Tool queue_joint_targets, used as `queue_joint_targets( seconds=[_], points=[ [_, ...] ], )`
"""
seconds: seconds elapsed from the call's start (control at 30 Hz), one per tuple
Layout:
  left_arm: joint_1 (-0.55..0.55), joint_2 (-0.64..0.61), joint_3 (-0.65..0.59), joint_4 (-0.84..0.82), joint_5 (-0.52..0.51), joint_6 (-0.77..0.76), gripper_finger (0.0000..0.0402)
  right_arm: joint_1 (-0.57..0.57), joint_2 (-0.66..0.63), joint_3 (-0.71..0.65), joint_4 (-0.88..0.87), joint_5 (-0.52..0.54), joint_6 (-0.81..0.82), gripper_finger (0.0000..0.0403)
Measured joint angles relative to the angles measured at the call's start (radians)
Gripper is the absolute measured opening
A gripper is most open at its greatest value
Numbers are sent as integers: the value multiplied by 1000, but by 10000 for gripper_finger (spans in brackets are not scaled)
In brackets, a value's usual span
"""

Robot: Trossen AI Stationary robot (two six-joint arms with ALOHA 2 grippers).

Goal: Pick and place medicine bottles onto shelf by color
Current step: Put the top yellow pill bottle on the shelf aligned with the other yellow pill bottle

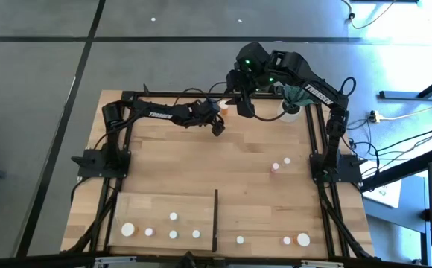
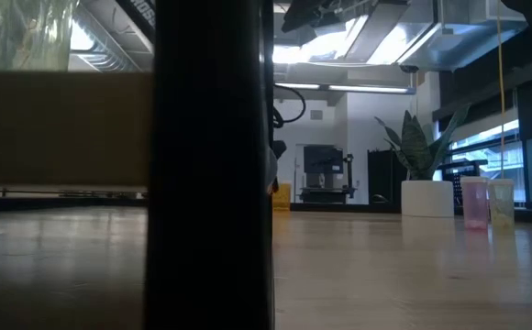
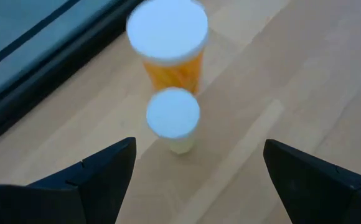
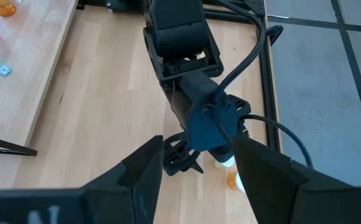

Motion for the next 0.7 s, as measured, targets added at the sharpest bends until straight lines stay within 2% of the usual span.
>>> queue_joint_targets(
  seconds=[0.3,0.7],
  points=[
    [5,0,0,38,-1,27,342,0,0,0,1,0,0,198],
    [5,0,0,56,-1,52,296,0,0,0,1,0,0,198]
  ],
)
